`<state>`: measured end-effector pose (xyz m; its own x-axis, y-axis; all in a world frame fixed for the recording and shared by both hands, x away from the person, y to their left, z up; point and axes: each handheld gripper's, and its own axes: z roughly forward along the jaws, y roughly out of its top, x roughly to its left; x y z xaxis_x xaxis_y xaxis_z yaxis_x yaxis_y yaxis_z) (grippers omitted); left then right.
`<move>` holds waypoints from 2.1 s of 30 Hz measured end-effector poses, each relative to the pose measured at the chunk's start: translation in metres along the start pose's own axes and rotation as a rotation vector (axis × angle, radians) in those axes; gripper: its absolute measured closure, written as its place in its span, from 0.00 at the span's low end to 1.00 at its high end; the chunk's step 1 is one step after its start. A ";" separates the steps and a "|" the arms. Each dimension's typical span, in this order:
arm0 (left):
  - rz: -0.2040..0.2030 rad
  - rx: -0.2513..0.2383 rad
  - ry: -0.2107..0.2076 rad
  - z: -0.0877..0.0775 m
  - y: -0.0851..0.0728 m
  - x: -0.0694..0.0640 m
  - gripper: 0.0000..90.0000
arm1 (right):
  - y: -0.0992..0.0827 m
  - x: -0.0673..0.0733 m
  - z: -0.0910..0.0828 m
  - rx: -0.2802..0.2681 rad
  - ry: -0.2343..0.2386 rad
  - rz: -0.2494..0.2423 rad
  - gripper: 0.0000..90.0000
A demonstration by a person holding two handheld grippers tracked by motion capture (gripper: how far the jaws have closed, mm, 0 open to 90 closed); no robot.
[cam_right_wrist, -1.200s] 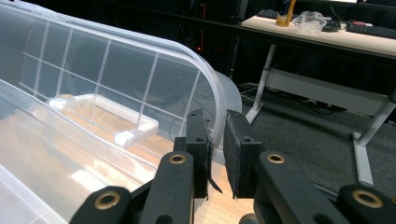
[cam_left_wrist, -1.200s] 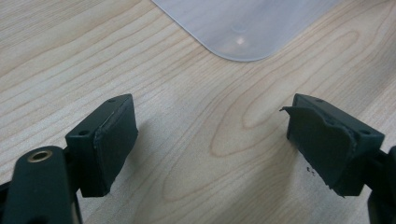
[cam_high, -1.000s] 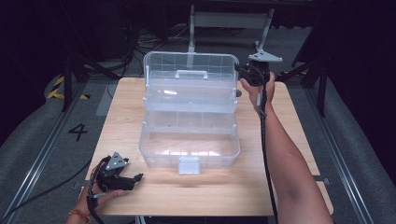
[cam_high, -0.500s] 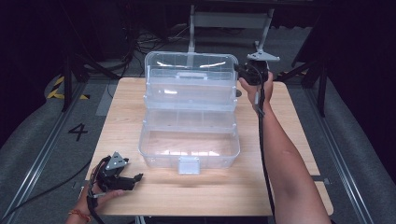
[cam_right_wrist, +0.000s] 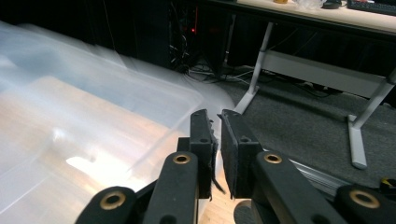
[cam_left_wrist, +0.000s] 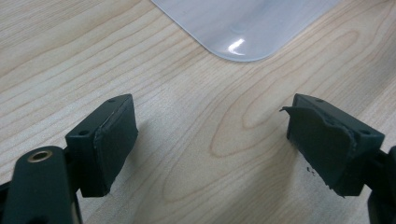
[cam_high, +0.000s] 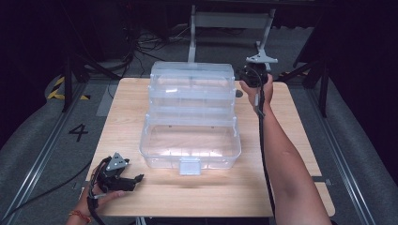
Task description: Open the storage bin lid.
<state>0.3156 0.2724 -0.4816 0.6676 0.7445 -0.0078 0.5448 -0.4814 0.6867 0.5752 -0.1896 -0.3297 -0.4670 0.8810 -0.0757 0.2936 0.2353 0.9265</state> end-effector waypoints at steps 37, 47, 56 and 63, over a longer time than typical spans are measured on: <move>0.002 0.001 0.000 0.000 0.000 0.000 0.19 | -0.007 0.001 -0.032 0.018 0.027 -0.093 0.92; 0.001 0.001 0.001 0.000 0.000 0.000 0.19 | -0.022 -0.004 -0.060 0.023 0.051 -0.158 0.91; 0.000 0.000 0.001 0.000 0.000 0.000 0.19 | -0.045 -0.004 -0.082 0.045 0.082 -0.191 0.87; 0.003 0.002 0.005 0.000 0.000 0.000 0.19 | -0.074 -0.006 -0.103 0.072 0.093 -0.219 0.83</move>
<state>0.3154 0.2724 -0.4814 0.6668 0.7452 -0.0018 0.5434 -0.4846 0.6855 0.4701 -0.2551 -0.3602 -0.5994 0.7653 -0.2343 0.2340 0.4475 0.8631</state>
